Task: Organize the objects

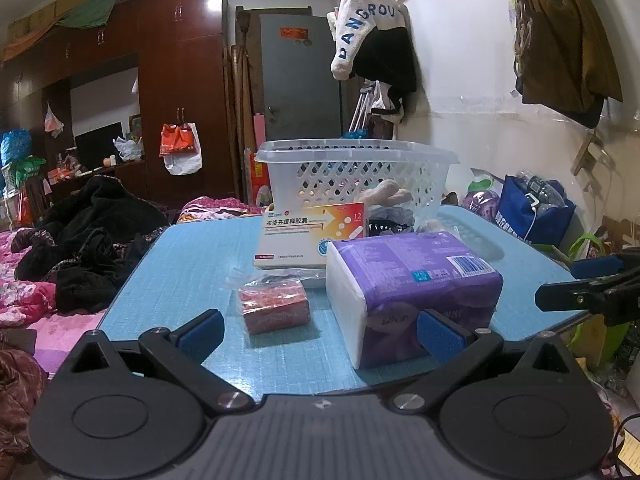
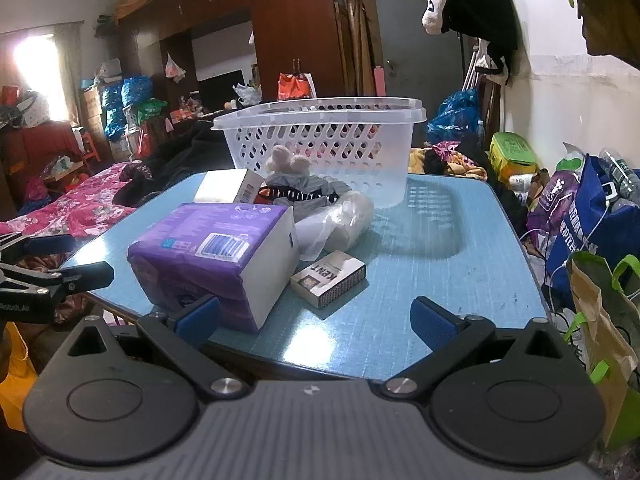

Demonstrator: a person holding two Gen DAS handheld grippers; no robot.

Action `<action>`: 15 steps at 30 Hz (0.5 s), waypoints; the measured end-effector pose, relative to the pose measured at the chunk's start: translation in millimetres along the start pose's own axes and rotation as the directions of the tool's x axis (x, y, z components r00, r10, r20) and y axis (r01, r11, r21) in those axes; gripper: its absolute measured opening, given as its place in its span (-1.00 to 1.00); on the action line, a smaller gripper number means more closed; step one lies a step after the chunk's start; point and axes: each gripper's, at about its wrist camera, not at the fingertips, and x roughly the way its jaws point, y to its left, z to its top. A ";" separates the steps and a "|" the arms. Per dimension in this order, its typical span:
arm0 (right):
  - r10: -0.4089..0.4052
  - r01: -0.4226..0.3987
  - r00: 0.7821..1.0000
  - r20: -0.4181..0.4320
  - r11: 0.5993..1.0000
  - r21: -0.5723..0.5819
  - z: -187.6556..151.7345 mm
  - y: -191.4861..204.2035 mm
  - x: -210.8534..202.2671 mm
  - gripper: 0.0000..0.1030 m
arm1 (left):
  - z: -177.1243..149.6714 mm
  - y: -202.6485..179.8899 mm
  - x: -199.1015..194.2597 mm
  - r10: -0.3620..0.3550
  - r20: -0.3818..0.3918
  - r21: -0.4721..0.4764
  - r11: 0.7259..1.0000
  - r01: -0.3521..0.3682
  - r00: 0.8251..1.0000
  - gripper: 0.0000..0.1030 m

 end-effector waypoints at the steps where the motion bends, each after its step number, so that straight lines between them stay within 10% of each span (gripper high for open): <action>1: 0.000 0.000 1.000 0.000 1.000 -0.002 -0.2 0.1 0.0 1.00 | 0.1 0.0 0.2 0.000 -0.001 -0.001 1.000 0.000 1.000 1.00; 15: 0.005 -0.005 1.000 0.007 1.000 -0.009 -0.2 1.0 -2.7 1.00 | 0.0 -0.7 -0.1 -0.007 -0.011 0.000 1.000 0.007 1.000 1.00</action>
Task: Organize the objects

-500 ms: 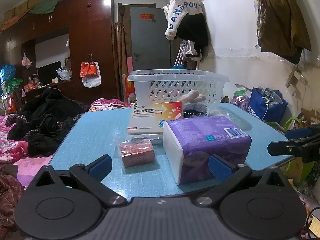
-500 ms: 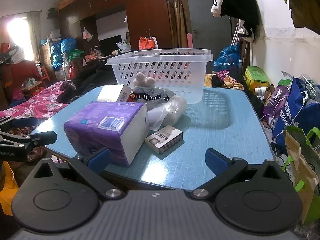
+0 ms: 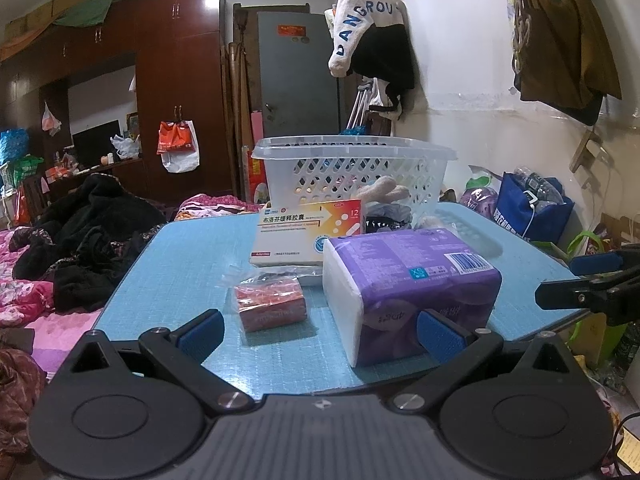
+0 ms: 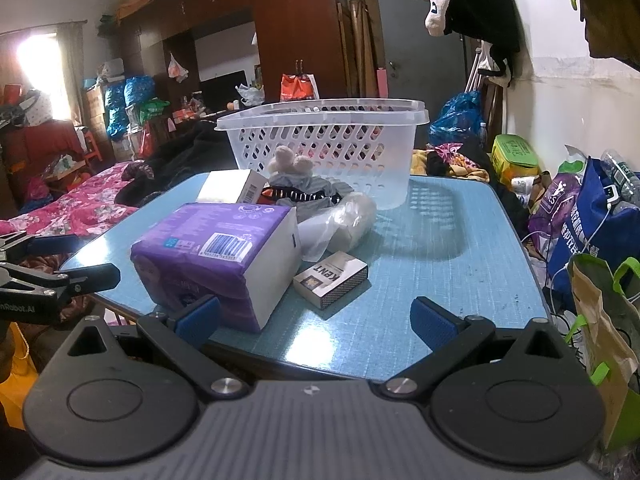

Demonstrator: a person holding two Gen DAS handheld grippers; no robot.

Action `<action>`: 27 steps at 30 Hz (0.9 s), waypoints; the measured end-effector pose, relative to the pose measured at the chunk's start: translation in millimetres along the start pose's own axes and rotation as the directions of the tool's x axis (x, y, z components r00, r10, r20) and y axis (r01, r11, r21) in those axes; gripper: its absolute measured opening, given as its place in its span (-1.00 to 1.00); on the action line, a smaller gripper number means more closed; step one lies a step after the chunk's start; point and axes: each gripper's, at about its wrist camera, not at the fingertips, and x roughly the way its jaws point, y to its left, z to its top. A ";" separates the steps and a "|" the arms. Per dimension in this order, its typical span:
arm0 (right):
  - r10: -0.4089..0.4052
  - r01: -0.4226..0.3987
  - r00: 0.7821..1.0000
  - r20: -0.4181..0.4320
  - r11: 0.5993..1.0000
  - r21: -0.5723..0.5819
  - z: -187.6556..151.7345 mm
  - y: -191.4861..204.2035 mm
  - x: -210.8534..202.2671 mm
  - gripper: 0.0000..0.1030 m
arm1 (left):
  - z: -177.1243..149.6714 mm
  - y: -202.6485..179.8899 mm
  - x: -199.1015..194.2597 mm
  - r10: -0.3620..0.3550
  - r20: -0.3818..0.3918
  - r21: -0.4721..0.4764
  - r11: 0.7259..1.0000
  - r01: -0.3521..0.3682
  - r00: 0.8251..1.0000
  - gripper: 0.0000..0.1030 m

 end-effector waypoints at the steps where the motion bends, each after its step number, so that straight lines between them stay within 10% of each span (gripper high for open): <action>1: 0.000 0.000 1.000 -0.001 1.000 -0.001 0.3 0.2 0.0 1.00 | 0.0 0.4 0.1 -0.001 -0.001 -0.001 1.000 0.001 1.000 1.00; 27: 0.015 -0.015 1.000 -0.003 1.000 -0.001 1.0 0.4 -0.4 1.00 | 0.1 0.0 2.6 -0.021 -0.006 -0.008 1.000 0.021 1.000 1.00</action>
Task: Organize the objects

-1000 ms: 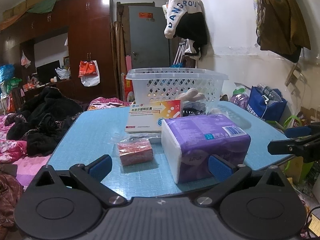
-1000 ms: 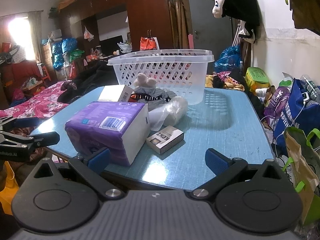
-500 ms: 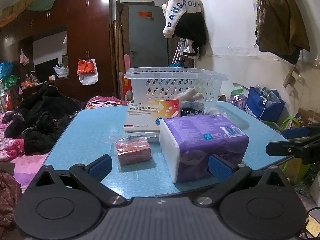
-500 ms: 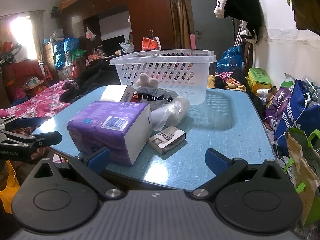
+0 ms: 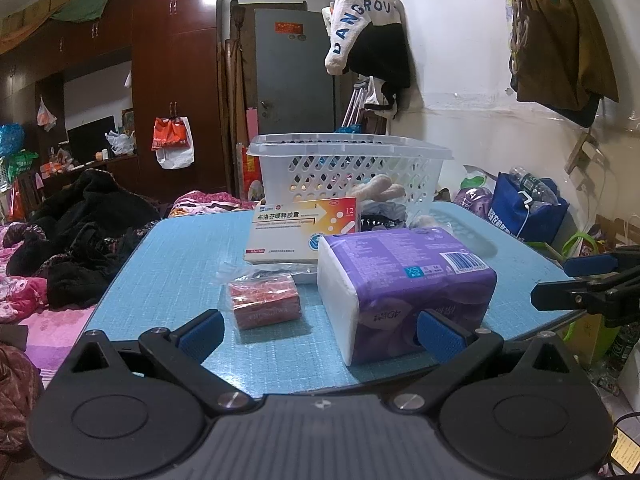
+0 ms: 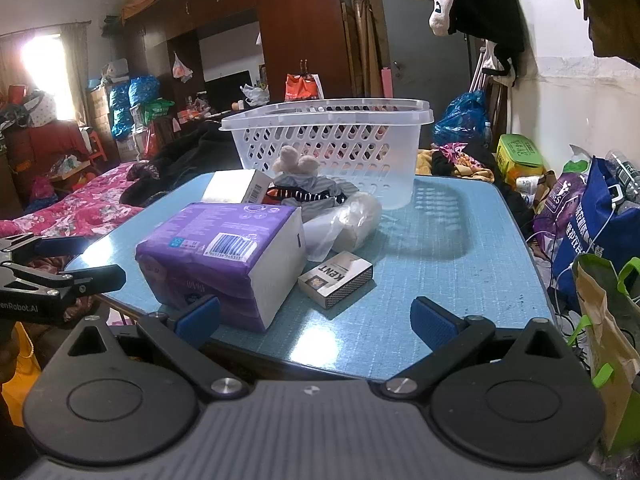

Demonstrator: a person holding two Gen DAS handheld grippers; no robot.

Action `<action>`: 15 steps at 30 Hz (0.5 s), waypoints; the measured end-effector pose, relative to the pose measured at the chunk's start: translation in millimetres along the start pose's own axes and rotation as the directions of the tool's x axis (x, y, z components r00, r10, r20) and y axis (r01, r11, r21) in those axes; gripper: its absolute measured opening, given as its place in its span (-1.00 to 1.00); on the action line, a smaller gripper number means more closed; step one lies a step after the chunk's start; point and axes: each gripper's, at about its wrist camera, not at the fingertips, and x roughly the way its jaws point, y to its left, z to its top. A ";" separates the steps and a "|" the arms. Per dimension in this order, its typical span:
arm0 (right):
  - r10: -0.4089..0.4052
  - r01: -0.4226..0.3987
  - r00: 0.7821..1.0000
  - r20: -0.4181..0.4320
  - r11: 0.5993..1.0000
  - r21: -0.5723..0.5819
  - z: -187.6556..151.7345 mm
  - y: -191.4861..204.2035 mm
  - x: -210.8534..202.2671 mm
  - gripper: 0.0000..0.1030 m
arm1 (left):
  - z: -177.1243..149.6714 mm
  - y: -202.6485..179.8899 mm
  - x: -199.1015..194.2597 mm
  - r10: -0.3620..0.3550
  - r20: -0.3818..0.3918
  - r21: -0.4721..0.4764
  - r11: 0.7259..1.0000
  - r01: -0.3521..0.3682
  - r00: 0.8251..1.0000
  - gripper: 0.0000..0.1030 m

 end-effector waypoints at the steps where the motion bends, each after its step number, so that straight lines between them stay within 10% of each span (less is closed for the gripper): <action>1: 0.001 -0.001 1.000 0.000 1.000 0.000 -0.1 -0.1 0.0 1.00 | -0.1 0.0 0.1 -0.001 0.000 0.000 1.000 0.001 1.000 1.00; 15: -0.004 0.004 1.000 -0.001 1.000 0.000 -0.6 -1.5 0.8 1.00 | -0.5 1.1 1.0 -0.006 -0.002 -0.006 1.000 0.006 1.000 1.00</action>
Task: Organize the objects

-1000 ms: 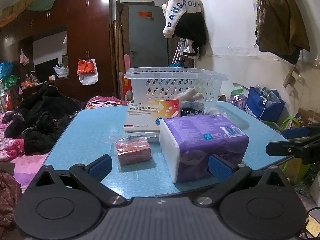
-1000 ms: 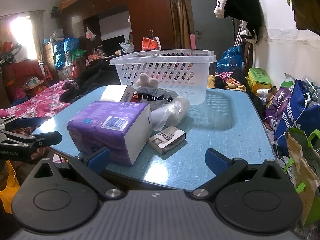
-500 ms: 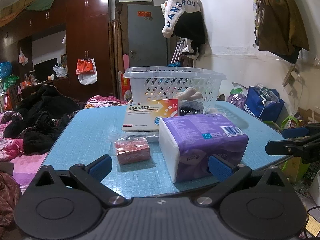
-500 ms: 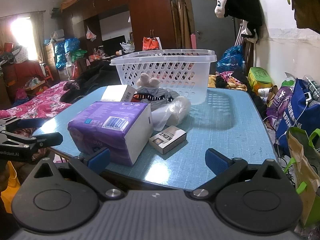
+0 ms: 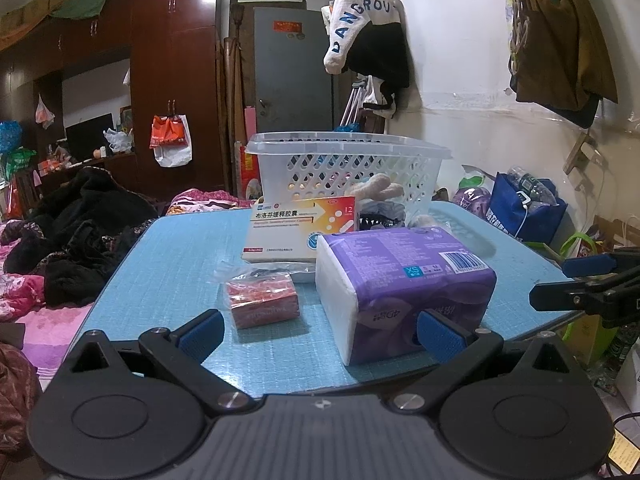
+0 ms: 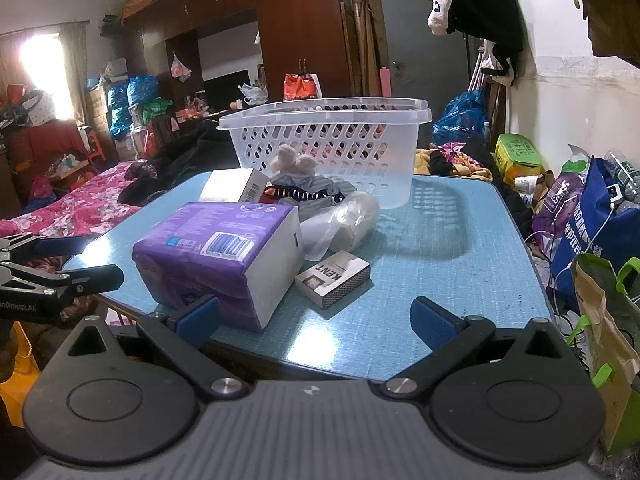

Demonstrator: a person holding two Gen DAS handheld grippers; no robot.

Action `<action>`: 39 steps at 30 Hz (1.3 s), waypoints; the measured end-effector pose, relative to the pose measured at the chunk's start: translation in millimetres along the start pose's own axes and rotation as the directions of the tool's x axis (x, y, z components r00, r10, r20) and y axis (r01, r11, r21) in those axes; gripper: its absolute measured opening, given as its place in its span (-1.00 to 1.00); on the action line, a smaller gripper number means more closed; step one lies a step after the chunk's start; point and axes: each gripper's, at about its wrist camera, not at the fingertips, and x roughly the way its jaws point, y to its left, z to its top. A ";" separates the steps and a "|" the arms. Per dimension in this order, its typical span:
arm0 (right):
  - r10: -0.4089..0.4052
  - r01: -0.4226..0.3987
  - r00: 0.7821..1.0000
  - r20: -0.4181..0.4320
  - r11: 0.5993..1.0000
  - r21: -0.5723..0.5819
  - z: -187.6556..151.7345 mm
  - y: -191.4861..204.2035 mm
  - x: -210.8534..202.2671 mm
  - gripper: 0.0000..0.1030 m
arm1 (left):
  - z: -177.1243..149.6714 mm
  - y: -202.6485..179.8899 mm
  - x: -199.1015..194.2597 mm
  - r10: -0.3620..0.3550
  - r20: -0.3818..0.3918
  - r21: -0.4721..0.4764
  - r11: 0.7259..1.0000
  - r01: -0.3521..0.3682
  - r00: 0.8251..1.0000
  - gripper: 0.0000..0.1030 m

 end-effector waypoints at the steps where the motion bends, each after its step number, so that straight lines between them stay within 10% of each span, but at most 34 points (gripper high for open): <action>1: 0.000 0.000 1.000 0.001 1.000 0.000 -0.1 -0.1 0.1 1.00 | 0.0 0.2 0.4 0.000 0.000 -0.001 1.000 0.000 1.000 1.00; 17: -0.007 0.007 1.000 0.006 1.000 0.020 0.1 -3.3 1.3 1.00 | 0.8 3.4 3.1 -0.015 0.012 -0.016 1.000 0.015 1.000 1.00; 25: 0.008 -0.016 0.988 0.156 0.999 0.045 -4.7 -17.7 -2.5 1.00 | 1.6 20.1 -8.9 -0.132 0.177 -0.032 0.990 0.140 0.975 1.00; 33: 0.006 -0.008 0.980 0.201 1.000 0.010 -0.7 -28.9 1.9 1.00 | 3.1 34.9 11.0 -0.060 0.215 0.039 0.998 0.053 0.975 1.00; 39: 0.201 -0.204 0.956 0.215 0.979 -0.010 -6.2 -30.2 -0.7 1.00 | -1.1 62.2 14.6 -0.283 0.199 -0.002 0.957 0.289 0.938 1.00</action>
